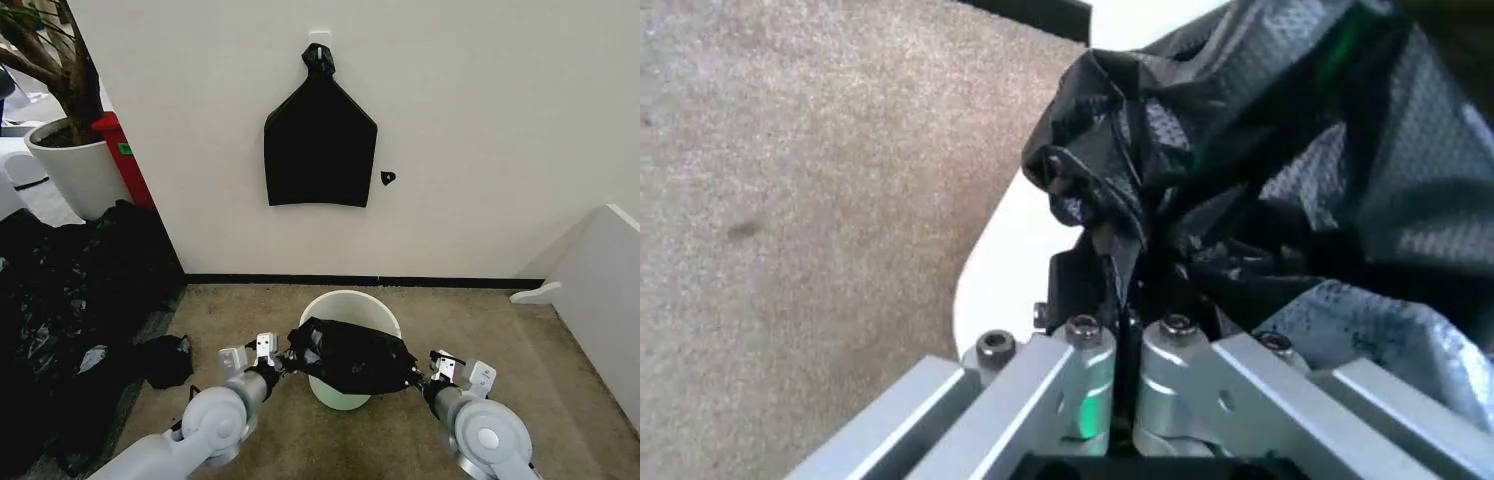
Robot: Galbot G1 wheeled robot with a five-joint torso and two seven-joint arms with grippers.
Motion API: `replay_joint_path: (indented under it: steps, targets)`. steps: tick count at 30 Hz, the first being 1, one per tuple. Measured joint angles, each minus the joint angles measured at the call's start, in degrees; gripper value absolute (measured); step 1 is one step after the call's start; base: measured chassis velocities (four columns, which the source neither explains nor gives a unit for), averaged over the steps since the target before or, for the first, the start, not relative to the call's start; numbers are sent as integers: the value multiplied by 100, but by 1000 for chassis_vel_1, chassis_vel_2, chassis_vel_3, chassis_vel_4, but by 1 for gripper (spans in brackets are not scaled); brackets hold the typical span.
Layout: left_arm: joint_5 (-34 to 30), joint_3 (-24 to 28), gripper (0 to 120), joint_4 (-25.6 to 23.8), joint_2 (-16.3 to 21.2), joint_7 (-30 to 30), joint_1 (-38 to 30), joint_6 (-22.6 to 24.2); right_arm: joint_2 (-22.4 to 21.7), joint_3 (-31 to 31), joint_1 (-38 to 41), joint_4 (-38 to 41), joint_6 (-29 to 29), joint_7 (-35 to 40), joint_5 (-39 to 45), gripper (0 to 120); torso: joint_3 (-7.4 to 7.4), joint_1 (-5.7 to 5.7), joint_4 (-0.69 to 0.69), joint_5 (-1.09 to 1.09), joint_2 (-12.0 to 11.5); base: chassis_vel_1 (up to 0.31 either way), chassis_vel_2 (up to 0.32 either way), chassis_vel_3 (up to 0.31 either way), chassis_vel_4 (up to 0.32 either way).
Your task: Place the garbage bag over the trash bin.
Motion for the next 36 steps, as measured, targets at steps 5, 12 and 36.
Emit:
replay_joint_path:
  steps: [5,12,36]
  targets:
    - [198,-36,0,46,73,71,137,-47,42,-15,-1,-28,-5,-88,-27,0,0,0,0,0,0,0,0,0,0]
    - [591,-270,0,4,261,214,657,-109,41,-52,-95,140,-53,-151,-27,0,0,0,1,-1,0,0,0,0,0]
    - [966,200,0,849,-284,406,-38,-228,215,16,109,-789,73,-1351,-728,0,0,0,0,0,0,0,0,0,0]
